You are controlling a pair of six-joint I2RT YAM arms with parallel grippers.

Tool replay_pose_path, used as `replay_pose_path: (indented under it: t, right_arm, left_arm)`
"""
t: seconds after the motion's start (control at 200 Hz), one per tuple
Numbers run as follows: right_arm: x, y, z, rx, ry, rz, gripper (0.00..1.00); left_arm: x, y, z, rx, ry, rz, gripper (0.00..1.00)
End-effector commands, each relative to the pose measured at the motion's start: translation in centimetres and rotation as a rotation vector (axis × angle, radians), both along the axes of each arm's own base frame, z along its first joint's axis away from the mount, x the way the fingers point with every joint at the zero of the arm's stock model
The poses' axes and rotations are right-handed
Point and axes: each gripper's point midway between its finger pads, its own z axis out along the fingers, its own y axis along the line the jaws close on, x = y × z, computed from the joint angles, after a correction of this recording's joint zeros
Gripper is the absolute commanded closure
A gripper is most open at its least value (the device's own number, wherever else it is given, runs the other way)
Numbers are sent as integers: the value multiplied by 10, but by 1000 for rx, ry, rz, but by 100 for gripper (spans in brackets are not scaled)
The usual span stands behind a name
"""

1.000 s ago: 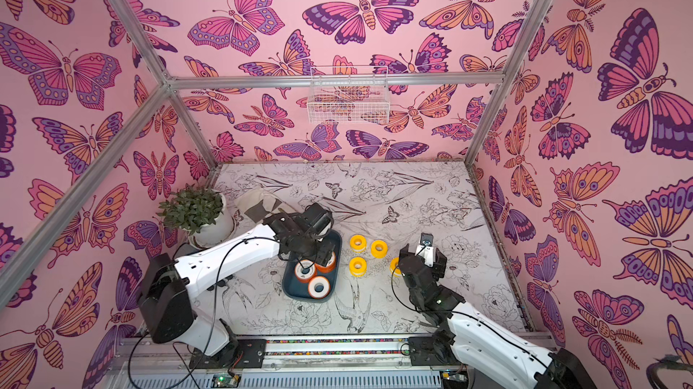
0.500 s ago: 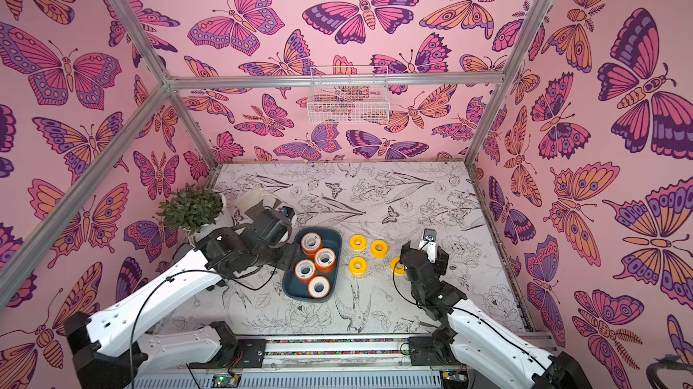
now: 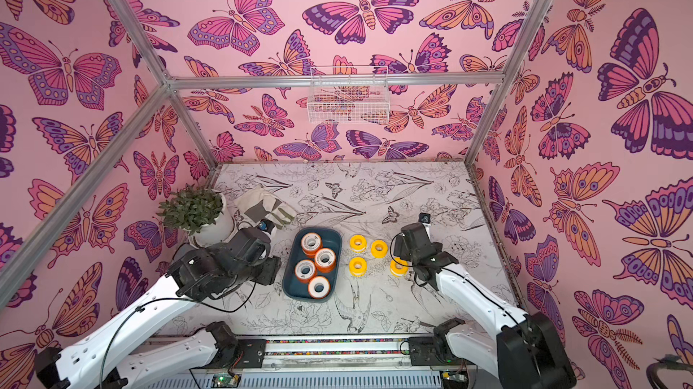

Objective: Put the sealing tape into the storage box
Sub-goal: Pick up the sealing tape at the center of the board.

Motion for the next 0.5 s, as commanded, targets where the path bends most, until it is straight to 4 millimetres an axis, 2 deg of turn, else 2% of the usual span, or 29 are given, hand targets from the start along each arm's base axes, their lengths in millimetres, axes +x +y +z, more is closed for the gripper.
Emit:
replay_pose_path:
  t: [0.0, 0.19, 0.496]
  right_arm:
    - [-19, 10, -21, 20, 198, 45, 3]
    - [-34, 24, -43, 48, 365, 95, 6]
    - [-51, 34, -57, 82, 474, 130, 10]
  left_arm:
    - [1, 7, -4, 29, -15, 12, 34]
    - [1, 7, -6, 30, -10, 15, 34]
    - [1, 5, -8, 25, 1, 10, 33]
